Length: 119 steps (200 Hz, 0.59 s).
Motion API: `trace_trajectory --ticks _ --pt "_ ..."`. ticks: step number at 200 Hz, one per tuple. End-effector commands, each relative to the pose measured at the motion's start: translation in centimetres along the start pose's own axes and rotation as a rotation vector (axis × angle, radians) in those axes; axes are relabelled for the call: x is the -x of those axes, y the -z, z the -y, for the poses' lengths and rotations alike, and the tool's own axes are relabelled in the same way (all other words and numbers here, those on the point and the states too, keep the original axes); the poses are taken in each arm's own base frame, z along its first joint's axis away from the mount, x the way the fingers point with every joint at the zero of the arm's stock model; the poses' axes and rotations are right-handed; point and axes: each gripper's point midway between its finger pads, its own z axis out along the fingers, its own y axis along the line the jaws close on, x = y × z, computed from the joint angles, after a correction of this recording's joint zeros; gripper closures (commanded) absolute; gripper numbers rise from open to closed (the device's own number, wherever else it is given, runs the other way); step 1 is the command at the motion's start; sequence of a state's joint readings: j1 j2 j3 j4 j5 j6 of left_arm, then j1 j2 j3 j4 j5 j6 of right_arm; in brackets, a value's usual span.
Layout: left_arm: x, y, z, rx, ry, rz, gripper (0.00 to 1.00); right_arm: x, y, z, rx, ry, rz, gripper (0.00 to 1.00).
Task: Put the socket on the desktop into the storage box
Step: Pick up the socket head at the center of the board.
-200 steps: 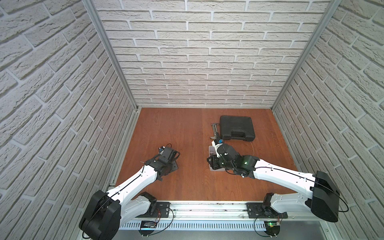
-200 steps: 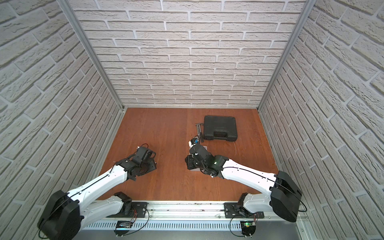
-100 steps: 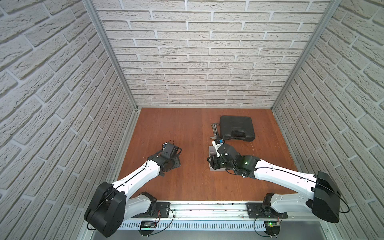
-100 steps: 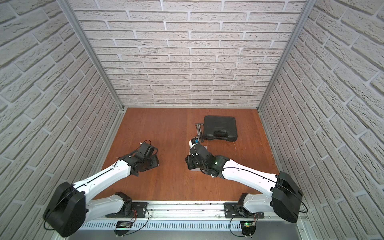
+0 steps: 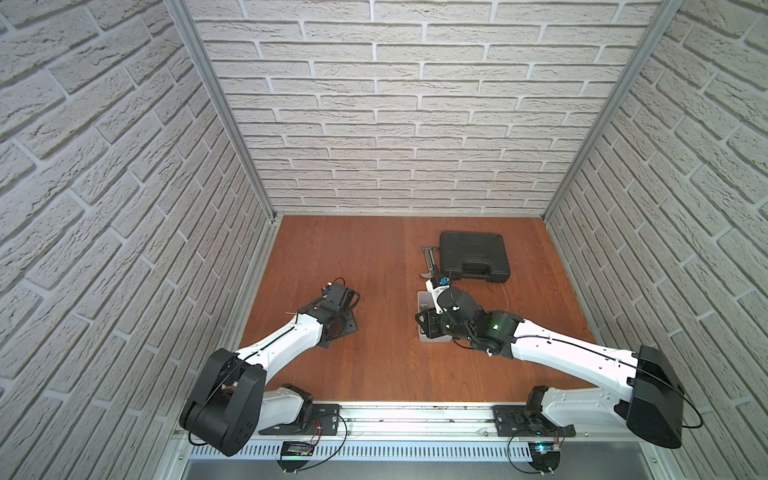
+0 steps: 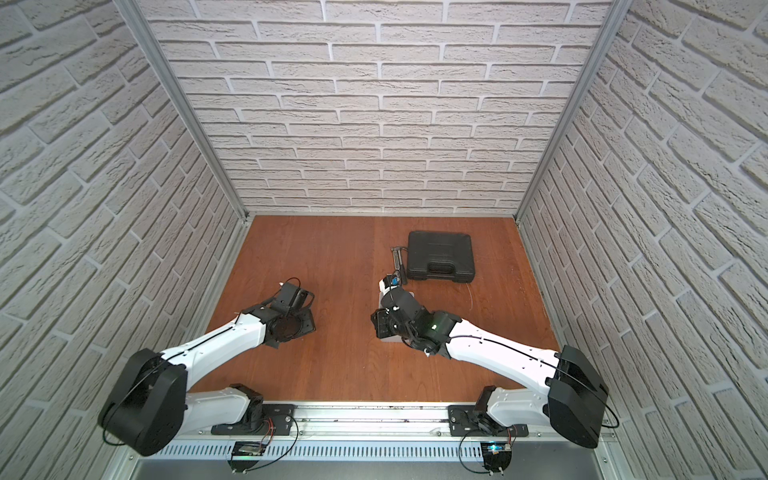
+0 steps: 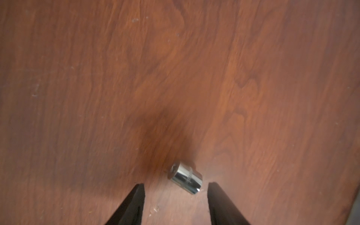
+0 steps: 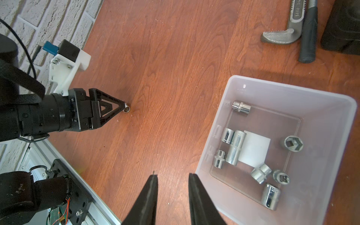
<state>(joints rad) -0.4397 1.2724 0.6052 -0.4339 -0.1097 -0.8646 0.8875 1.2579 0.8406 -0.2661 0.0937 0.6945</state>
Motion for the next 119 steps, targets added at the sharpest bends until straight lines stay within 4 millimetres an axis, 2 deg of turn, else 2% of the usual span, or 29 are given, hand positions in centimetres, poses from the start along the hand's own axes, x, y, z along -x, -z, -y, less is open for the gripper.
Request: trace_trajectory --ticks 1,61,119 --pt "1.3 -0.2 0.9 -0.016 -0.007 0.023 0.43 0.4 0.4 -0.1 0.004 0.016 0.033 0.67" --pt "1.4 -0.9 1.2 -0.015 0.007 0.012 0.47 0.0 -0.1 0.2 -0.002 0.016 0.023 0.67" --pt "1.1 -1.5 1.3 -0.005 0.009 -0.023 0.57 0.0 -0.1 0.4 -0.009 0.015 0.029 0.67"
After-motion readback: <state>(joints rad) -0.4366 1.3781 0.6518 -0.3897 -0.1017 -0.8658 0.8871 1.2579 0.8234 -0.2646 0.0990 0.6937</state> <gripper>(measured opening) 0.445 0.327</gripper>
